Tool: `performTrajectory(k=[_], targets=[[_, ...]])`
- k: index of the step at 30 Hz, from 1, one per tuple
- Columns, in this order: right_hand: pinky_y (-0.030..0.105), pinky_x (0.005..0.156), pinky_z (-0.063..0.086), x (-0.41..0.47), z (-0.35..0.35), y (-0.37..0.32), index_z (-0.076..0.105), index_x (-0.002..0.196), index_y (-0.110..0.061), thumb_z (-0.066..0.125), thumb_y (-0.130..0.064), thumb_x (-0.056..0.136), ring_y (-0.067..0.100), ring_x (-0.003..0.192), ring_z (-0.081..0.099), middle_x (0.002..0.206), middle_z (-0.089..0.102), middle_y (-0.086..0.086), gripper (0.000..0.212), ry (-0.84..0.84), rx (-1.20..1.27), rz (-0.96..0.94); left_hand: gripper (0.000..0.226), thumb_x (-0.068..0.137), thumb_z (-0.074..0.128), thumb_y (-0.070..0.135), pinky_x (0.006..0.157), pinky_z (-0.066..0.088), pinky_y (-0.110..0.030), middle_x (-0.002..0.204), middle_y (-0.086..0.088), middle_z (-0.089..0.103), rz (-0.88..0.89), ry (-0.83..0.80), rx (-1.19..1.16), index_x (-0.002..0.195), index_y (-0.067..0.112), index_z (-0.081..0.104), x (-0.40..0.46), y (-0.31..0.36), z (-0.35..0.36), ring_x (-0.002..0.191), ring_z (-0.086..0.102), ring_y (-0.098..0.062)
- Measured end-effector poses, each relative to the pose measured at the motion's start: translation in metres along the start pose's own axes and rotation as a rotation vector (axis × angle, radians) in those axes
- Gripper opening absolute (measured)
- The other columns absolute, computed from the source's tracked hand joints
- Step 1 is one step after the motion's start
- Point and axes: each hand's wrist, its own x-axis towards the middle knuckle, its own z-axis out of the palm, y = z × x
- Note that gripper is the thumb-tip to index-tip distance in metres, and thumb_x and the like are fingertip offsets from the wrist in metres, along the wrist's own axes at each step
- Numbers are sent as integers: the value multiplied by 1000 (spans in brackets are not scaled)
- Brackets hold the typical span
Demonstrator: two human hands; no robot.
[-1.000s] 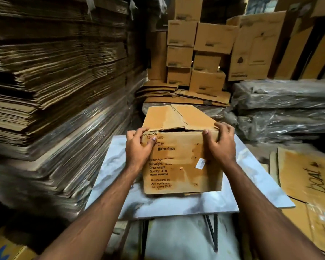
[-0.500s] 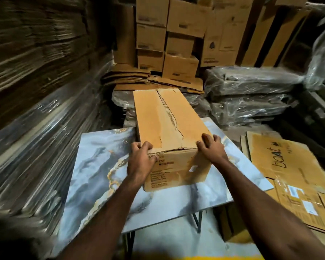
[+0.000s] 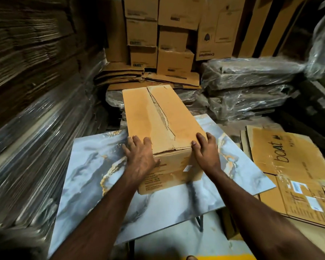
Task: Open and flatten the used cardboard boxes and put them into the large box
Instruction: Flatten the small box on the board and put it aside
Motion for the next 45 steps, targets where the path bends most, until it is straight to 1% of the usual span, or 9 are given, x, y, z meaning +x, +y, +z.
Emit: performTrajectory(k=[4, 6, 9, 11, 20, 27, 34, 39, 45], targets=[[39, 107, 37, -5, -1, 8, 29, 152, -13, 34, -53, 98, 23, 132, 43, 149, 43, 8, 68, 107, 205, 26, 119, 76, 67, 66, 115, -15, -62, 159, -21, -26, 126, -151, 100, 157, 24, -9, 3, 28, 1, 145, -29, -40], [36, 103, 39, -1, -4, 17, 28, 153, -20, 32, -49, 102, 16, 120, 49, 141, 49, -2, 59, 113, 353, 178, 114, 77, 65, 68, 113, -20, -62, 156, -17, -34, 277, -149, 87, 157, 30, -8, 8, 43, 2, 140, -38, -35], [48, 99, 48, 5, -4, 39, 48, 134, -22, 25, -61, 100, 22, 101, 62, 123, 64, 3, 57, 61, 660, 478, 107, 76, 56, 76, 111, -23, -62, 158, -16, -31, 402, -83, 104, 157, 34, 1, 21, 64, 1, 141, -38, -34], [45, 92, 50, 5, -3, 51, 53, 130, -15, 17, -65, 100, 24, 95, 64, 116, 67, 13, 68, -76, 774, 630, 110, 72, 49, 85, 108, -27, -63, 159, -19, -26, 386, -82, 174, 157, 37, -1, 32, 70, 7, 144, -32, -39], [44, 93, 47, -11, 15, 82, 56, 123, -8, 9, -70, 97, 30, 105, 58, 120, 62, 18, 82, -334, 798, 895, 101, 79, 36, 87, 118, -3, -63, 164, -14, -9, 238, -98, 91, 154, 40, -14, 42, 54, 32, 151, -7, -35], [41, 99, 44, -15, 33, 64, 40, 148, -12, 6, -68, 97, 26, 112, 55, 135, 53, 9, 84, -421, 893, 915, 97, 80, 32, 86, 122, 7, -54, 165, -11, 4, 173, 11, -46, 156, 40, -7, 32, 7, 18, 152, 7, -31], [57, 97, 50, 0, 42, 6, 52, 137, -23, 10, -79, 91, 37, 116, 61, 129, 61, 11, 83, -422, 1253, 884, 81, 91, 38, 72, 118, 26, -43, 159, -8, 32, -99, 322, -198, 155, 23, 29, -3, -43, 17, 146, 30, -26], [40, 91, 51, 13, 39, -37, 63, 116, -28, 15, -73, 95, 22, 103, 63, 121, 65, 3, 69, -436, 1169, 751, 74, 96, 44, 59, 117, 25, -57, 158, -10, 33, -312, 384, -415, 153, 15, 29, -9, -59, 18, 144, 32, -32], [44, 103, 38, 44, 18, -96, 59, 132, -31, 7, -77, 92, 12, 127, 50, 131, 61, -8, 81, -433, 1208, 545, 90, 76, 33, 83, 104, 44, -51, 134, -9, 56, -459, 424, -869, 136, 16, 39, -2, -73, 12, 123, 54, -32]])
